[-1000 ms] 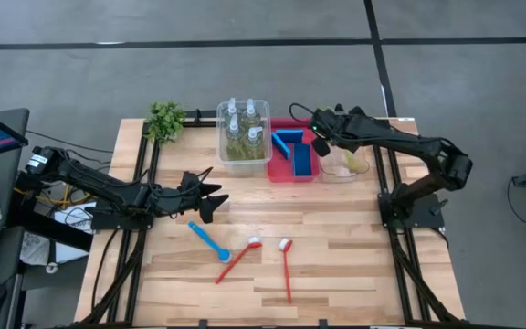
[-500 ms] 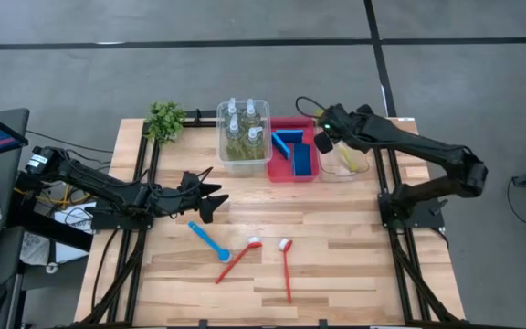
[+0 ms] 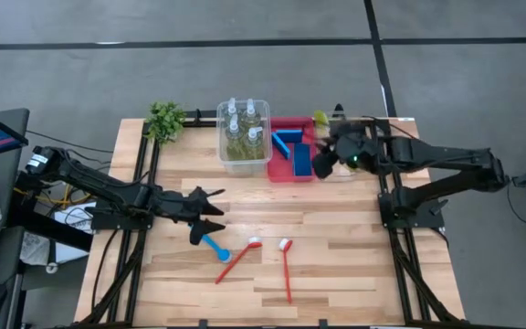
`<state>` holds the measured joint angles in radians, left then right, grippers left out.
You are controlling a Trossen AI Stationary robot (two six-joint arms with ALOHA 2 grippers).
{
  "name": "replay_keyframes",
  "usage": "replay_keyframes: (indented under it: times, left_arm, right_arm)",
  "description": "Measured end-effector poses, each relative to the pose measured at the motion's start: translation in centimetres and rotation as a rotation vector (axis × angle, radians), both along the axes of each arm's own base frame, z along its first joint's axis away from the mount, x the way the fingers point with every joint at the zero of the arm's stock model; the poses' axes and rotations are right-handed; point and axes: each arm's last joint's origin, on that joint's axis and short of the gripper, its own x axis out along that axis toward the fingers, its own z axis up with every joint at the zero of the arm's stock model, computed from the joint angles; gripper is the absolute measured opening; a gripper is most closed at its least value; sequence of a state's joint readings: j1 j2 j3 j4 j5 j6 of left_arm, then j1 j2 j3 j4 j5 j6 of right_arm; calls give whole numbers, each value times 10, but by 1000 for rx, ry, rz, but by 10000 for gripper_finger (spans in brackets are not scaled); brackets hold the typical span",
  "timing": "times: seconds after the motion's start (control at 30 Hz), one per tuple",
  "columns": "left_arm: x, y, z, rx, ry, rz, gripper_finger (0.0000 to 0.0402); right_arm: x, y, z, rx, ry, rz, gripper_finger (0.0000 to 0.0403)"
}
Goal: Pick & Place Kitchen Sink Supplies
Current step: Put the red dish brush into the transparent bin
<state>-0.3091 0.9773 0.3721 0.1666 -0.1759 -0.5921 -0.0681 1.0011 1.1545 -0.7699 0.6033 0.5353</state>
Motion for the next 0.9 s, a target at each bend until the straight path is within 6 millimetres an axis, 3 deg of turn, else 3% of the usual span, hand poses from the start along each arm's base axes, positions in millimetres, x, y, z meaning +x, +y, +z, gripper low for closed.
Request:
replay_keyframes:
  times: [0.37,0.67,0.9]
  left_arm:
    - [9,-4,-26,-83,153,74,273]
    - [12,-26,-49,-108,279,40,273]
    - [10,-35,-51,-117,279,6,273]
  right_arm:
    - [35,59,-24,119,-6,127,118]
    - [64,125,-69,290,40,148,118]
    - [77,167,-106,498,107,147,118]
